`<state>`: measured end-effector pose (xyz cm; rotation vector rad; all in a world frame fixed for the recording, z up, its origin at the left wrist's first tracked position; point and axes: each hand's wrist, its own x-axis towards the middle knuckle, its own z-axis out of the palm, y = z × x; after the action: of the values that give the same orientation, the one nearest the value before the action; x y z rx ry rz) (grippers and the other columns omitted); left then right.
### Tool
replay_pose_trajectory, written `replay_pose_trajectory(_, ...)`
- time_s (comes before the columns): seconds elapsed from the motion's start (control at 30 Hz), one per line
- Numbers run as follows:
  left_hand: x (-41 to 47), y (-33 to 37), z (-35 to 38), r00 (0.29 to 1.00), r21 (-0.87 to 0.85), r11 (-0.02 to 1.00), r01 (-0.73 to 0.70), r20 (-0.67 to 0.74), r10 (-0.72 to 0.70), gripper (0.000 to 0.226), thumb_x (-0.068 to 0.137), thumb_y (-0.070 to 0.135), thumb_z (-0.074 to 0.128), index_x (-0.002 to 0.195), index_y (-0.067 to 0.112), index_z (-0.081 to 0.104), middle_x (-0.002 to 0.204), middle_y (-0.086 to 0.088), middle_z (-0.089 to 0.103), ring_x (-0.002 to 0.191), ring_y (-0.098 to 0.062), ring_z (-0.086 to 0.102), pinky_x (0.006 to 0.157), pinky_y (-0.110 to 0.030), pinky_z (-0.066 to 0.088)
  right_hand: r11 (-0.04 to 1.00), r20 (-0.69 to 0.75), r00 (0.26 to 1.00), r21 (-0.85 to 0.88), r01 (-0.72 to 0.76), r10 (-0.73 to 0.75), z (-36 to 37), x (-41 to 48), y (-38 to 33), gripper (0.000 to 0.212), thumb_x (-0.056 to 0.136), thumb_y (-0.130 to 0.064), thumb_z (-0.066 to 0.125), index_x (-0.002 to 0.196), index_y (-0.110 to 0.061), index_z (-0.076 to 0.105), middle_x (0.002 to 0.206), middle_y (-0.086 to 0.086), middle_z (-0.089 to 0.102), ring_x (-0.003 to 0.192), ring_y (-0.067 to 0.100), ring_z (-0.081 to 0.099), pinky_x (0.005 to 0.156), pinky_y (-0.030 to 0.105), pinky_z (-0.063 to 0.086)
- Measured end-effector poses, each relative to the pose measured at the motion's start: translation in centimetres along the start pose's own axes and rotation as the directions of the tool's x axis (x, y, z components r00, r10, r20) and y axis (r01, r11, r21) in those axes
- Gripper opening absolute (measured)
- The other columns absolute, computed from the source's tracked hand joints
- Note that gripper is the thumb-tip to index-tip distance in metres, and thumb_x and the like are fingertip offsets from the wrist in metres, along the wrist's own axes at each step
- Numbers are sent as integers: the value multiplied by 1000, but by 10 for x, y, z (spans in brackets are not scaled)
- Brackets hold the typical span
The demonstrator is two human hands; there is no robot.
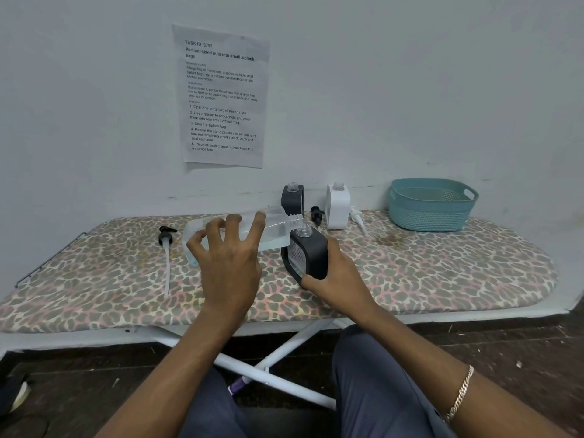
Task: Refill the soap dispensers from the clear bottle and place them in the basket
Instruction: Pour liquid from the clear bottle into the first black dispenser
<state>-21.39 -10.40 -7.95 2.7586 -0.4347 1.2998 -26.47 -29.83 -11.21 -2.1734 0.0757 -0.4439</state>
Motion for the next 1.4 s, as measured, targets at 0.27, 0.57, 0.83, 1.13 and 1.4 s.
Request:
replay_pose_trajectory(0.27, 1, 1, 0, 1000, -9, 1000, 1, -5, -1, 81, 70, -4, 73, 143, 28, 57, 127, -11, 61, 117, -37, 51, 92, -54, 36, 1000, -4, 1000, 5, 3, -3, 0, 0, 0, 58, 81, -23, 79, 126, -23, 42, 104, -9, 60, 85, 3, 62, 59, 11, 51)
replay_pose_trajectory(0.57, 0, 0, -1, 1000, 1, 1000, 2, 0, -2, 82, 69, -4, 73, 143, 28, 57, 128, -11, 60, 118, -37, 51, 92, -53, 34, 1000, -2, 1000, -8, 5, -5, -1, -1, -1, 60, 80, -25, 79, 128, -23, 42, 106, -9, 60, 88, 1, 60, 59, 13, 49)
replay_pose_trajectory(0.83, 1, 0, -1, 1000, -2, 1000, 0, 4, 0, 81, 70, -2, 74, 144, 28, 57, 128, -11, 61, 118, -36, 50, 93, -54, 34, 1000, -4, 1000, -12, 11, -11, -1, -1, -1, 59, 81, -25, 79, 127, -22, 43, 106, -7, 61, 88, 2, 61, 60, 13, 48)
replay_pose_trajectory(1.13, 1, 1, -1, 1000, 7, 1000, 2, 0, -2, 81, 70, -2, 74, 143, 29, 58, 127, -10, 61, 118, -36, 50, 93, -53, 33, 1000, -5, 1000, -11, 14, -14, -1, -1, -1, 60, 81, -22, 79, 128, -21, 42, 103, -7, 60, 85, 3, 61, 61, 11, 51)
replay_pose_trajectory(1.4, 1, 1, -1, 1000, 7, 1000, 5, 3, -5, 81, 70, -3, 71, 143, 29, 58, 128, -10, 61, 118, -36, 50, 93, -53, 33, 1000, 0, 1000, -14, 8, -8, -1, -1, -2, 59, 81, -24, 79, 127, -23, 42, 105, -9, 61, 87, 3, 61, 60, 14, 51)
